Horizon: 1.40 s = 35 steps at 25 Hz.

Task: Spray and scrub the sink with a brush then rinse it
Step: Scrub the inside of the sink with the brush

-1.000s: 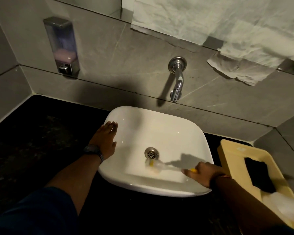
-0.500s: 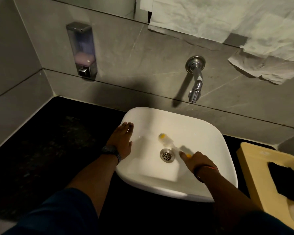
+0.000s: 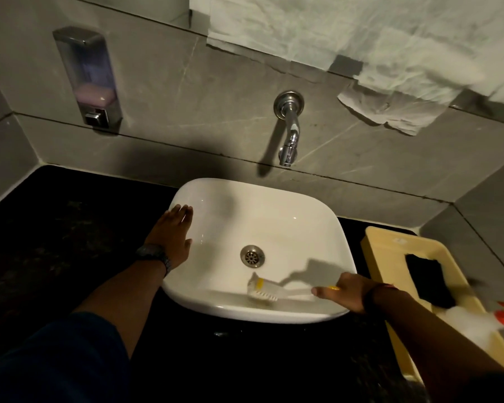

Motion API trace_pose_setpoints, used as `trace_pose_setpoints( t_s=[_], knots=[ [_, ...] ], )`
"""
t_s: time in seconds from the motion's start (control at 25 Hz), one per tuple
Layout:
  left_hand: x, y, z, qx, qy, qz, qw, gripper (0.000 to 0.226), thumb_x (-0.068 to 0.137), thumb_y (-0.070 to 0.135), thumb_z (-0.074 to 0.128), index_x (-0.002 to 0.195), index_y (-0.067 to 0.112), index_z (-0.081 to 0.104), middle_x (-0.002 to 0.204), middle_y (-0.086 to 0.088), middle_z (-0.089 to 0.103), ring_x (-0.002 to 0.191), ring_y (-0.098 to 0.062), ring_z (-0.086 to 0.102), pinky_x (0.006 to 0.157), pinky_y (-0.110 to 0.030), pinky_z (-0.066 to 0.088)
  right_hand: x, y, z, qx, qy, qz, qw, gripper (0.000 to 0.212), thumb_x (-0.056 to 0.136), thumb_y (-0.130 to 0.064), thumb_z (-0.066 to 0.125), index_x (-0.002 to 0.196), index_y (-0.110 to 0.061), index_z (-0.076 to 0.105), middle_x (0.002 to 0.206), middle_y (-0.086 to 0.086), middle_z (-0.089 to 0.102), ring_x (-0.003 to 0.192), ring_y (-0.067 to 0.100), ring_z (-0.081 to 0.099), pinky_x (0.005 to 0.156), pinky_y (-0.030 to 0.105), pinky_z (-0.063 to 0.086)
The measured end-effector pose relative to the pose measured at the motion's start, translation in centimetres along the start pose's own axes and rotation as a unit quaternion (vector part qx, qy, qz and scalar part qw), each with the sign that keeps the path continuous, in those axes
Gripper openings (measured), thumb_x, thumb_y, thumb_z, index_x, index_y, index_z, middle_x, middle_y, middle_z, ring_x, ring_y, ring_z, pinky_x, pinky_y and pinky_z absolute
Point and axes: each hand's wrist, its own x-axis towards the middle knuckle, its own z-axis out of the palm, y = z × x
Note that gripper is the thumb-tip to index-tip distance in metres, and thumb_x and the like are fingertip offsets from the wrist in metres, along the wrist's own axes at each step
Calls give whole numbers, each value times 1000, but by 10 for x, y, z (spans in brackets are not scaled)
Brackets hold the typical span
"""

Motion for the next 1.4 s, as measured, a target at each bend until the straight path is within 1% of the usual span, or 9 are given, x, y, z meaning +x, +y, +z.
trace_pose_setpoints(
  t_s=[0.16, 0.32, 0.48, 0.68, 0.8, 0.92, 1.12, 1.32, 1.4],
  knots=[
    [-1, 0, 0, 2, 0, 0, 1000, 75, 90, 27, 52, 145, 8, 6, 157, -11, 13, 145, -26, 7, 118, -37, 7, 6, 5, -10, -40, 216, 103, 970, 80, 80, -75, 43, 128, -13, 55, 127, 14, 62, 110, 34, 60, 94, 41, 48],
    [0, 0, 0, 6, 8, 5, 1000, 74, 89, 26, 53, 145, 8, 7, 157, -11, 15, 145, -27, 9, 118, -37, 8, 7, 1, -3, 15, 40, 10, 999, 89, 72, -78, 52, 130, -11, 56, 129, 16, 62, 111, 32, 59, 98, 38, 47],
    [-1, 0, 2, 20, 4, 7, 1000, 74, 89, 27, 52, 145, 8, 8, 157, -11, 16, 145, -27, 9, 118, -38, 8, 10, -9, 0, -36, 201, 72, 976, 86, 77, -81, 38, 123, -11, 58, 121, 15, 65, 103, 32, 61, 82, 36, 47],
    [2, 0, 1, 87, 0, 9, 996, 67, 91, 28, 44, 145, 8, 10, 156, -12, 18, 145, -27, 9, 118, -40, 7, 7, -37, 9, -65, 75, -19, 995, 82, 60, -93, 37, 80, -17, 59, 97, 11, 66, 76, 23, 56, 70, 32, 41],
    [-5, 5, 9, 134, -27, 27, 990, 61, 91, 25, 40, 144, 8, 15, 156, -13, 17, 145, -28, 7, 118, -40, 4, 11, -43, 13, -51, 175, 35, 983, 86, 70, -87, 35, 107, -14, 62, 113, 12, 67, 91, 29, 60, 76, 34, 44],
    [-3, 1, 8, 126, -49, 22, 991, 58, 91, 25, 37, 144, 9, 19, 156, -13, 16, 145, -28, 6, 119, -39, 2, 16, -76, 16, 0, 140, 14, 990, 91, 69, -85, 41, 124, -14, 56, 125, 14, 63, 110, 32, 59, 87, 36, 45],
    [40, 26, -22, -169, 7, -14, 986, 43, 93, 31, 46, 131, 10, 47, 143, -12, 45, 136, -26, 33, 115, -35, 20, 28, -112, -4, 11, 204, 44, 978, 82, 73, -83, 35, 116, -18, 61, 118, 9, 67, 106, 31, 62, 80, 36, 41],
    [118, 127, -94, -550, 29, -31, 834, 24, 96, 27, 43, 79, 20, 57, 82, -6, 59, 79, -21, 54, 81, -37, 42, 32, -94, -34, 112, 155, 44, 981, 83, 72, -84, 42, 107, -11, 61, 108, 13, 67, 98, 31, 62, 82, 35, 48],
    [135, 160, -109, -618, -7, -38, 785, 30, 97, 29, 39, 85, 16, 63, 87, -9, 64, 81, -21, 58, 82, -35, 43, 32, -83, -40, 146, 169, 30, 974, 77, 68, -87, 41, 85, -15, 60, 87, 9, 66, 84, 27, 62, 68, 32, 45]
  ],
)
